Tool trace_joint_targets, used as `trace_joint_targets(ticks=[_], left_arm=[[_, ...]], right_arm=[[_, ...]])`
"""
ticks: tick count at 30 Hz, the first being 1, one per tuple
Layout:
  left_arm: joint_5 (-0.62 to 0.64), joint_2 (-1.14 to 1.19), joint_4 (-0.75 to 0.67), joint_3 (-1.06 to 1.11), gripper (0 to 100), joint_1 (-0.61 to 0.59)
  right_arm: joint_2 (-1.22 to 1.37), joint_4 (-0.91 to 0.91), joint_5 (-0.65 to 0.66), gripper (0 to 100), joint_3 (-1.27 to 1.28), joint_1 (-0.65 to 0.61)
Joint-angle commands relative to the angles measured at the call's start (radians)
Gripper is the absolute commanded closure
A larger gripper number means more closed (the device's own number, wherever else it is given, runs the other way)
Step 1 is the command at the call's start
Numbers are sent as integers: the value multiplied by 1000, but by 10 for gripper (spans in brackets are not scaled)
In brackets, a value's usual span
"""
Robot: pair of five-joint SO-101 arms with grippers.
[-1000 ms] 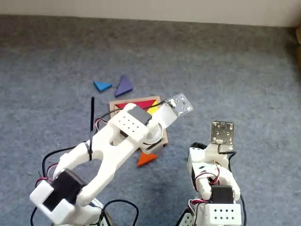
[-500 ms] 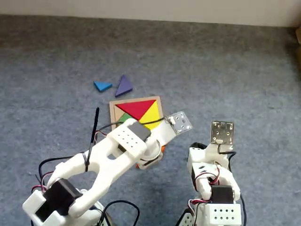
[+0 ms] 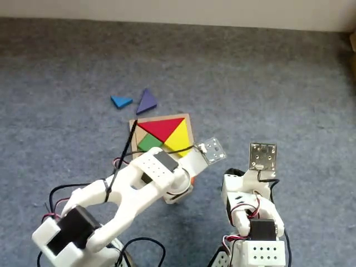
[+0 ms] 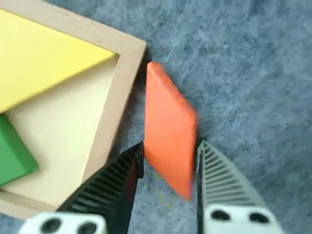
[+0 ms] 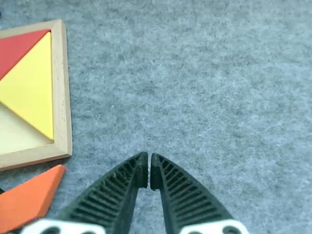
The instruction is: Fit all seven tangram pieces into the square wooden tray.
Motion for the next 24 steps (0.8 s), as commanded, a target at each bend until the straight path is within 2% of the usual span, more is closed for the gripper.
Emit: trace_joint_targets(ticks=[1,9,13,17,24], left_arm=[[6,58,21,-82,881,12],[6,-136,81,-88,972,7],[6,-252,110,-79,980,5],[6,-265,123,-85,980,-2],[-2,-255,97,-113,976,-165]], right_arm=[[-19,-2,-5,966,114,13],[-19,-2,-5,966,114,13],[-19,-2,-5,966,114,13],[-19,-2,-5,966,114,13],[-19,-2,-5,966,114,13]])
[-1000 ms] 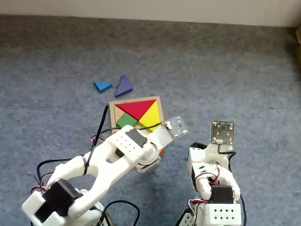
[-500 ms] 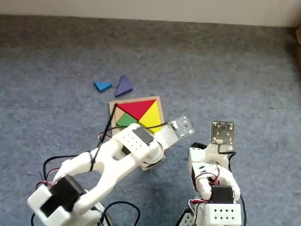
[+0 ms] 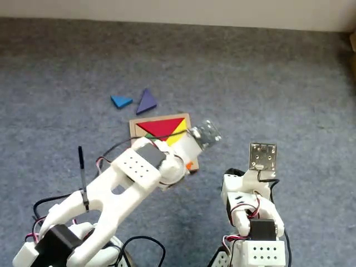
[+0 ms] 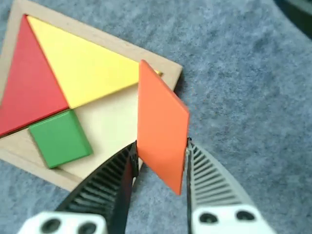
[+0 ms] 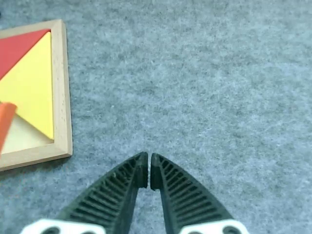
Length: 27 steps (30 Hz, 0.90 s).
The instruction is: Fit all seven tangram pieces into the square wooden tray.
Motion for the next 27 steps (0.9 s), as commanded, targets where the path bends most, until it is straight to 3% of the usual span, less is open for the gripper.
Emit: trace_joint_targets(ticks=[1,4,7,11,21,27], left_arm=[[-2,-27,-26,-61,975,-105],[-11,-27,-26,-61,936,-111],[-34,-28,-25,-61,814,-114],[48,-36,-25,-62,722,-128],[48,-28,-26,-77,779,-120],[49,-28,-25,-1,811,38]], right_arm=[[-19,-2,-5,966,114,13],[-19,-2,-5,966,114,13],[-19,-2,-5,966,114,13],[-19,-2,-5,966,114,13],[-19,-2,-5,966,114,13],[-19,-2,-5,966,114,13]])
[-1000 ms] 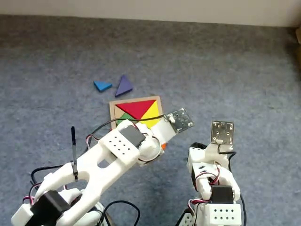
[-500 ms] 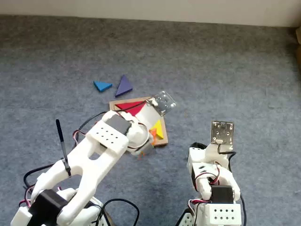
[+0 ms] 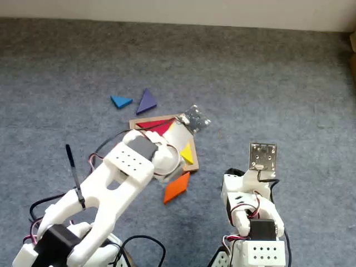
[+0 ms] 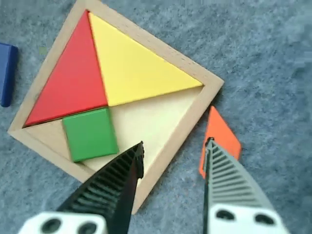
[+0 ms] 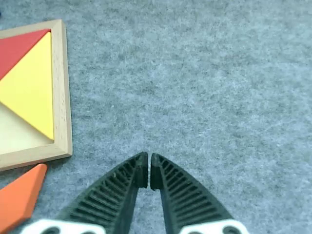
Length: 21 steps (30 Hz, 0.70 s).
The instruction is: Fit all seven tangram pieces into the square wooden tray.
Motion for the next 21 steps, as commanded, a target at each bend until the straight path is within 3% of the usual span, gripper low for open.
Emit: trace_joint_targets(ticks=[1,7,13,21], left_arm=[[14,-27,-6,42,811,130],[75,-25,-14,119,807,173],[77,12,-115,206,807,173],[78,217,-51,44,807,166]], right_arm=[[-19,-2,-5,966,114,13],[-19,-2,-5,966,114,13],[-19,-1,-5,966,114,13],[-19,-1,-6,967,114,13]])
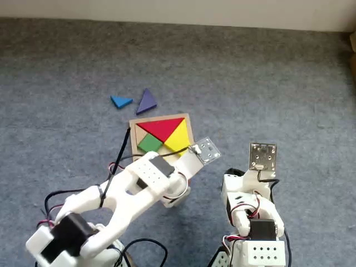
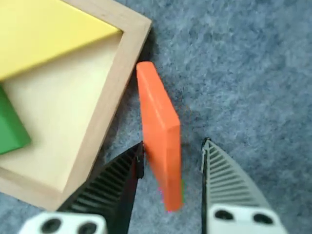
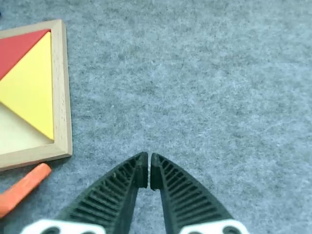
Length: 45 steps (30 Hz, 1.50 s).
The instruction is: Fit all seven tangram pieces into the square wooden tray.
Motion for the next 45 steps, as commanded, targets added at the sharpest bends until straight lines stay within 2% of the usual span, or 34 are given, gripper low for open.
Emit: trace_joint_targets(ticks=[1,9,15,22,25,29,34,41,45], left_arm=[[12,84,55,-124,807,10],[55,64,64,-156,816,18],[55,-27,106,-162,908,18],[61,-174,184,-160,759,18],[58,-182,181,-154,774,19],[55,-77,176,-156,780,18],[54,153,51,-180,783,12],[58,326,149,-372,787,-31],[54,338,146,-394,854,-33]], right_arm=[[-19,-1,-6,967,114,13],[-19,-1,-6,967,114,13],[-19,-1,-6,967,114,13],[-19,-1,-6,967,114,13],[-19,-1,-6,967,114,13],[-19,1,-6,967,114,13],[-19,1,-6,967,114,13],[-19,1,-6,967,114,13],[-19,1,-6,967,114,15]])
